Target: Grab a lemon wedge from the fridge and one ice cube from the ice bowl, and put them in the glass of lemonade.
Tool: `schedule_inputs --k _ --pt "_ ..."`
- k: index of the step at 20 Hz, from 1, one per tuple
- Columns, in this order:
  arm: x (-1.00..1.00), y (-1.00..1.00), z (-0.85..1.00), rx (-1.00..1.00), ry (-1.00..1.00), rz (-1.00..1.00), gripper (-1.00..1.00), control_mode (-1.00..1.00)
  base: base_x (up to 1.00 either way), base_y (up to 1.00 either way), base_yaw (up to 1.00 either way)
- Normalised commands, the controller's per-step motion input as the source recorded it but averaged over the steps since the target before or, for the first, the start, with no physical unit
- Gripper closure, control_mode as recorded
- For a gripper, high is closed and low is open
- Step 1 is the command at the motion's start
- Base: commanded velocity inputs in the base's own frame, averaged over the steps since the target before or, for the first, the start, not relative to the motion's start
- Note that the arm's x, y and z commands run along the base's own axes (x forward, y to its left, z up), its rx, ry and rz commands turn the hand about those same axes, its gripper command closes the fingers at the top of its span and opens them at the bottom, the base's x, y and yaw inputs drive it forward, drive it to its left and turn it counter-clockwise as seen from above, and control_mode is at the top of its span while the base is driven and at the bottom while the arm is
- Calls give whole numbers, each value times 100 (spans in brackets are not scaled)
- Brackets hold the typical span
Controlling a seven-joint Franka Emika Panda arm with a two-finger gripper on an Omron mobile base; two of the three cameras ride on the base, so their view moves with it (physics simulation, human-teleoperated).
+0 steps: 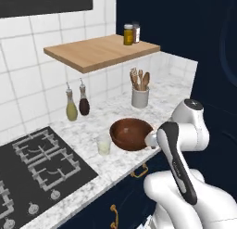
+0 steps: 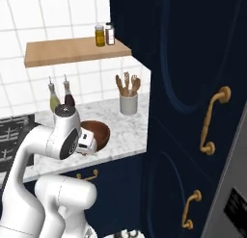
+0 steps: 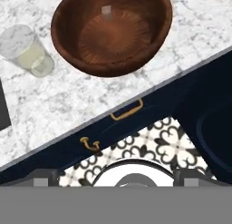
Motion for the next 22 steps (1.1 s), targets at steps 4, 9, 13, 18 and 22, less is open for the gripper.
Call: schedule_inputs --k 4,9,13,18,22 --pt "0 0 0 0 0 0 -100 100 -46 -12 -52" --pt "0 0 0 0 0 0 -100 100 -20 13 -75" --pt "0 0 0 0 0 0 -100 100 -23 10 -62" --pt "0 0 0 0 0 0 -100 100 -23 -25 -69" --pt "0 0 0 0 0 0 -100 100 -1 -73 -60"
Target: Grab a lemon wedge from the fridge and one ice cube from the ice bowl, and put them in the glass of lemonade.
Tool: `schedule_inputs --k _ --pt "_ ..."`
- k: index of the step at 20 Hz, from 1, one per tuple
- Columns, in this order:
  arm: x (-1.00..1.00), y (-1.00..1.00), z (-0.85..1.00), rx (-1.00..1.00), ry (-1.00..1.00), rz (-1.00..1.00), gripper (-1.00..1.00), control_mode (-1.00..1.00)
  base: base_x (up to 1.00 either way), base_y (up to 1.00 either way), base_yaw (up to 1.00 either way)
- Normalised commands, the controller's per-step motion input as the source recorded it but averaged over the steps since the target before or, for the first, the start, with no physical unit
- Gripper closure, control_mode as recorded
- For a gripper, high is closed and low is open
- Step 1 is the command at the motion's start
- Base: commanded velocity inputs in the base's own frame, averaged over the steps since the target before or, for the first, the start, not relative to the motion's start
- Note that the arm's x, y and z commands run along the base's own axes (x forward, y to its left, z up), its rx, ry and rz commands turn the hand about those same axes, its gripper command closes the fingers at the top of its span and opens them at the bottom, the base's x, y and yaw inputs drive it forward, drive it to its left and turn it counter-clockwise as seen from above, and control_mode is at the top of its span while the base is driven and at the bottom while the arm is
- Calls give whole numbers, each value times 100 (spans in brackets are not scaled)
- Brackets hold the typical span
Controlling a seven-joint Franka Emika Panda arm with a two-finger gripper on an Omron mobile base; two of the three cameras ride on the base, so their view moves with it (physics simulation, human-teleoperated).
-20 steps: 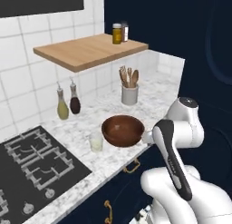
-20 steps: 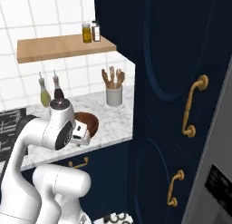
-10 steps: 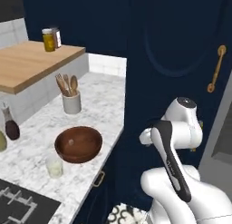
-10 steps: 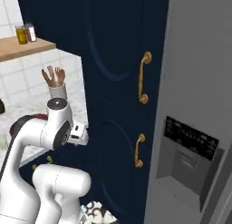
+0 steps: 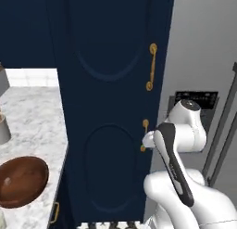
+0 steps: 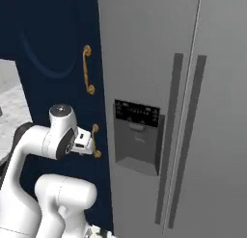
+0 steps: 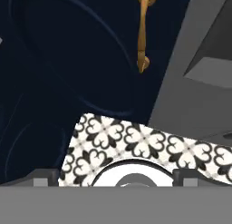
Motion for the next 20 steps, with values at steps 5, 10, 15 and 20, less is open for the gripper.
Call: schedule_inputs --k 5,10,15,20 --pt "0 0 0 0 0 0 -100 100 0 -95 -43" --pt "0 0 0 0 0 0 -100 100 0 -99 -35" --pt "0 0 0 0 0 0 -100 100 -3 15 -15" --pt "0 0 0 0 0 0 -100 100 -50 -31 0"
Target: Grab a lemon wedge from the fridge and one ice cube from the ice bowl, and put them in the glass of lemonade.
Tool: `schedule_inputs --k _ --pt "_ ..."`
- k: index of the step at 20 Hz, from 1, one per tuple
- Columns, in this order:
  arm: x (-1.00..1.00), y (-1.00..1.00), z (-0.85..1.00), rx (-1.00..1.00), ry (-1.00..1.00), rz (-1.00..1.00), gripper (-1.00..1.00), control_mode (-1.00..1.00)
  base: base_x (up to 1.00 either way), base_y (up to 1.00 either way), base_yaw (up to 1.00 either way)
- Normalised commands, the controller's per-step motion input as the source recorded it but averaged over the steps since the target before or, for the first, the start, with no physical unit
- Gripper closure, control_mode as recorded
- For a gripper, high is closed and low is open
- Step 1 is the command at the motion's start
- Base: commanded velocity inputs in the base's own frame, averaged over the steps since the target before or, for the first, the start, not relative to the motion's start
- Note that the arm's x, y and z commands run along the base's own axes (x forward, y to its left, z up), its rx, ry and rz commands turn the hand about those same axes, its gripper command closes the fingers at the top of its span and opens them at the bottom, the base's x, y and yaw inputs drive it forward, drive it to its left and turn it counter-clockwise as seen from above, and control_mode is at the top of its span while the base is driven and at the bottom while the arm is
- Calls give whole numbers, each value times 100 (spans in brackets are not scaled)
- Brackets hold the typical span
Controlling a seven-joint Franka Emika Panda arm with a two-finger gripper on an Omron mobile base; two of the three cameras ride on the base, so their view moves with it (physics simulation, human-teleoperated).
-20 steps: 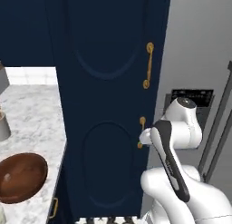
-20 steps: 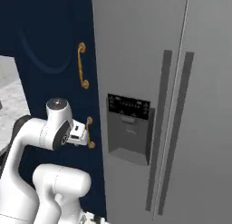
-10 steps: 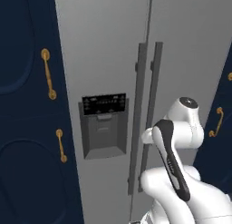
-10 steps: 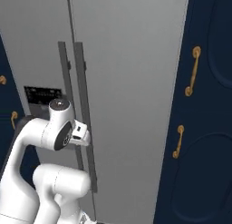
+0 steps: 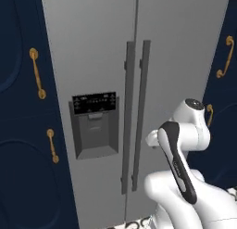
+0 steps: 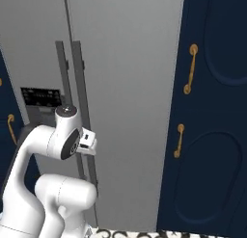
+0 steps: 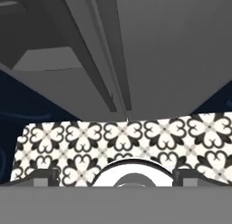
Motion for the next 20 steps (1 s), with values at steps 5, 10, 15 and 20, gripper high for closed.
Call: schedule_inputs --k 5,10,15,20 --pt "0 0 0 0 0 0 -100 100 -74 -7 0" --pt "0 0 0 0 0 0 -100 100 -35 0 0" --pt "0 0 0 0 0 0 -100 100 -37 0 0" --pt "0 0 0 0 0 0 -100 100 -22 0 0"
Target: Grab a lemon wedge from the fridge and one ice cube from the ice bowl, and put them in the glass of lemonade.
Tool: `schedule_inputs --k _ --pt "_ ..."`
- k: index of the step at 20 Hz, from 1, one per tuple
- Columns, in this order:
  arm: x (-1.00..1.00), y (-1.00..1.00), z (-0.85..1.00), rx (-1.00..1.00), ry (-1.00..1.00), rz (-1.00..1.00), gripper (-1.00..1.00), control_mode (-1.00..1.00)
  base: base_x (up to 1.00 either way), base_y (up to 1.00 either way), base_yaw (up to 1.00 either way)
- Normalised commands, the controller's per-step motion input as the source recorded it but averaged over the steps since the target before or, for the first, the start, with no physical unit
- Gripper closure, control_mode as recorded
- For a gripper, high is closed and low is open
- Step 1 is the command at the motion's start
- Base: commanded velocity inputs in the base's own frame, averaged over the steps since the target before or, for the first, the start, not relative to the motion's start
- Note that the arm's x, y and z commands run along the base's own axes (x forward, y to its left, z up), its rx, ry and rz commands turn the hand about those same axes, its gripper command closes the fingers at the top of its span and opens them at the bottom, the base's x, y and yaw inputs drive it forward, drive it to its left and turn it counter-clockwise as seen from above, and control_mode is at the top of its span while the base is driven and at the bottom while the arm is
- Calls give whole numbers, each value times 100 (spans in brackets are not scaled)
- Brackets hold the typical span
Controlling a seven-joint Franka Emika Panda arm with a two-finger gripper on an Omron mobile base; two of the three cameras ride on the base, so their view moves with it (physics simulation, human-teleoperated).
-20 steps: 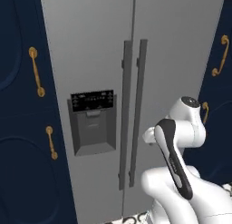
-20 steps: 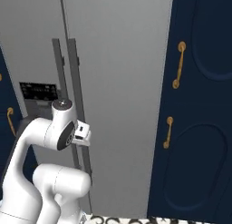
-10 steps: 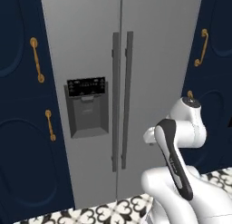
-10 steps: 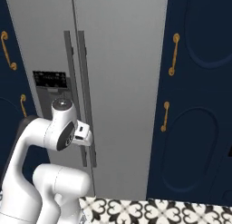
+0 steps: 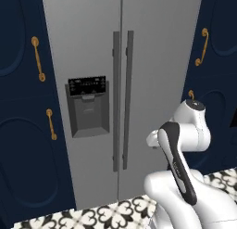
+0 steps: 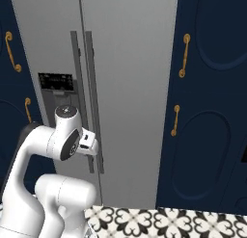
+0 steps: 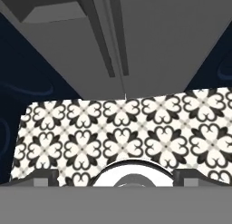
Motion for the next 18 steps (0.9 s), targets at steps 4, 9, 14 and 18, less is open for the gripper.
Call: schedule_inputs --k 4,9,14,18 --pt "0 0 0 0 0 0 -100 100 0 0 0" --pt "0 0 0 0 0 0 -100 -100 0 0 0" --pt "49 0 19 5 -1 -2 -100 -100 0 0 0" --pt "89 13 42 17 -7 -11 -100 -100 0 0 0"
